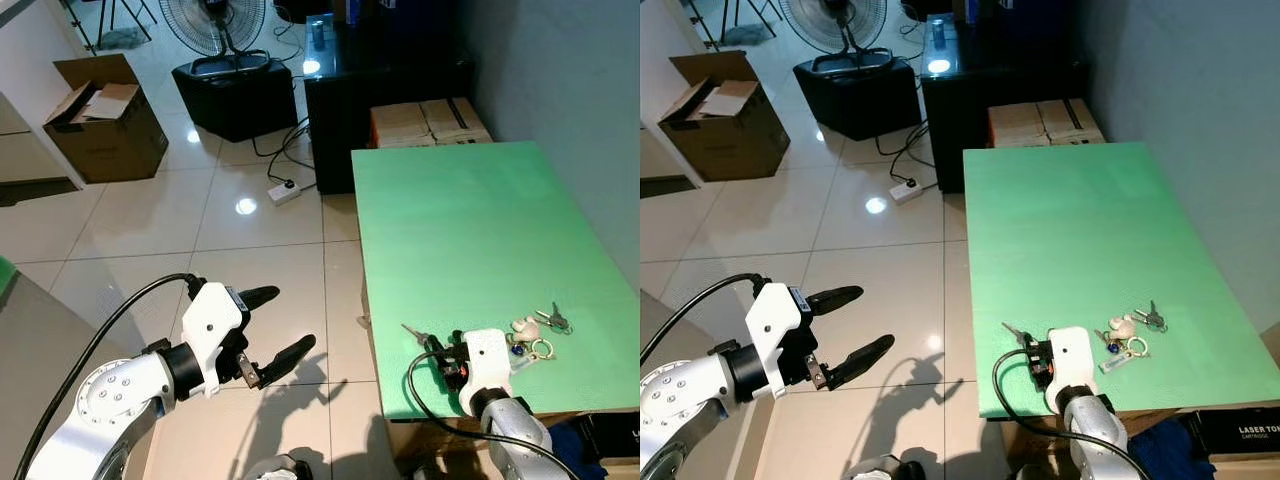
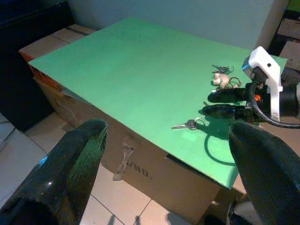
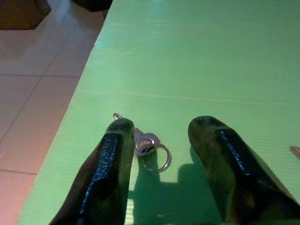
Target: Hang keys on a hook
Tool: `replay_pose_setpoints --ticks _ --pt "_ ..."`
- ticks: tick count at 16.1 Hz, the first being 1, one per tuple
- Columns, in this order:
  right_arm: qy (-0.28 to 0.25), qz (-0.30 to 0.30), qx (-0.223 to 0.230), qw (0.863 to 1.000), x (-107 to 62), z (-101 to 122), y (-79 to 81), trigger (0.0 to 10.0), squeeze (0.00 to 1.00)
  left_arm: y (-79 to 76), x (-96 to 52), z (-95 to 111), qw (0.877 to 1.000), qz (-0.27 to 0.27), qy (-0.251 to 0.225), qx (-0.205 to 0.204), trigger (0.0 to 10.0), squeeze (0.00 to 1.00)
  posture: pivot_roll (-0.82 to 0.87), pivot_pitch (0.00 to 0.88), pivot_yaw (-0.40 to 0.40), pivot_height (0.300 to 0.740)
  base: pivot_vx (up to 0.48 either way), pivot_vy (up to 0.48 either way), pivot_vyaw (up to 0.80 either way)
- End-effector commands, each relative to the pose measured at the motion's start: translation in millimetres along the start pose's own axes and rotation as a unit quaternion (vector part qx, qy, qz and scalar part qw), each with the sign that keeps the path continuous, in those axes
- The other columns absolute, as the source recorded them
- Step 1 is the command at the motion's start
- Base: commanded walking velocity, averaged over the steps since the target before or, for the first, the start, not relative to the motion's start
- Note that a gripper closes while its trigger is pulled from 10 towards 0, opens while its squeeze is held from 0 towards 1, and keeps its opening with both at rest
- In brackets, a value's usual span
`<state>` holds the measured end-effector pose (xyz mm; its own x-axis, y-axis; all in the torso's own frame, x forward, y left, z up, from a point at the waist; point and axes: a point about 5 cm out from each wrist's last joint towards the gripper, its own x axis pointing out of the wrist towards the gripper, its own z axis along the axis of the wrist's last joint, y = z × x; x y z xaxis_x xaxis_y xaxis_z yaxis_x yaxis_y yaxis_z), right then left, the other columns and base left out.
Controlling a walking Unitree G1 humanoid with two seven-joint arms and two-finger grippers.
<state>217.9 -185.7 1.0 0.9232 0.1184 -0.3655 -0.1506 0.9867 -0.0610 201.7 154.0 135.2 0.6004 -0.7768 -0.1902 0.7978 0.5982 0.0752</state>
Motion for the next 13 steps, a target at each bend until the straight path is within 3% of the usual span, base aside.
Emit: replay_pose_setpoints --ticks 1,4,6,7,8,13 --pt "0.022 -0.008 0.019 1.000 -2.2 -5 5.9 10.0 1.00 -0.6 -2.9 1 1.000 -0.003 0.005 0.003 10.0 0.00 0.14 0.086 0.137 0.740 0.000 0.000 0.00" --pt "0.059 -0.005 0.082 0.995 -2.3 -15 16.3 10.0 1.00 -0.6 -2.7 1 1.000 -0.007 0.005 0.003 10.0 0.00 0.14 0.087 0.141 0.740 0.000 0.000 0.00" --pt "0.061 -0.001 0.081 0.995 0.3 -15 16.8 10.0 1.00 -0.7 -2.9 2 1.000 -0.009 0.005 0.004 10.0 0.00 0.14 0.086 0.143 0.740 0.000 0.000 0.00" --pt "0.060 0.001 0.081 0.995 3.1 -14 16.6 10.0 0.87 -0.8 -2.8 2 1.000 -0.010 0.006 0.004 10.0 0.00 0.14 0.086 0.143 0.740 0.000 0.000 0.00" --pt "0.060 -0.011 0.082 0.995 6.2 -11 13.6 10.0 0.00 -1.1 -3.0 2 1.000 -0.011 0.006 0.004 10.0 0.00 0.15 0.091 0.145 0.740 0.000 0.000 0.00" --pt "0.075 -0.017 0.107 0.991 18.3 -10 10.2 10.0 0.00 -0.5 -4.3 3 1.000 -0.006 0.008 0.006 10.0 0.00 0.16 0.094 0.140 0.740 0.000 0.000 0.00"
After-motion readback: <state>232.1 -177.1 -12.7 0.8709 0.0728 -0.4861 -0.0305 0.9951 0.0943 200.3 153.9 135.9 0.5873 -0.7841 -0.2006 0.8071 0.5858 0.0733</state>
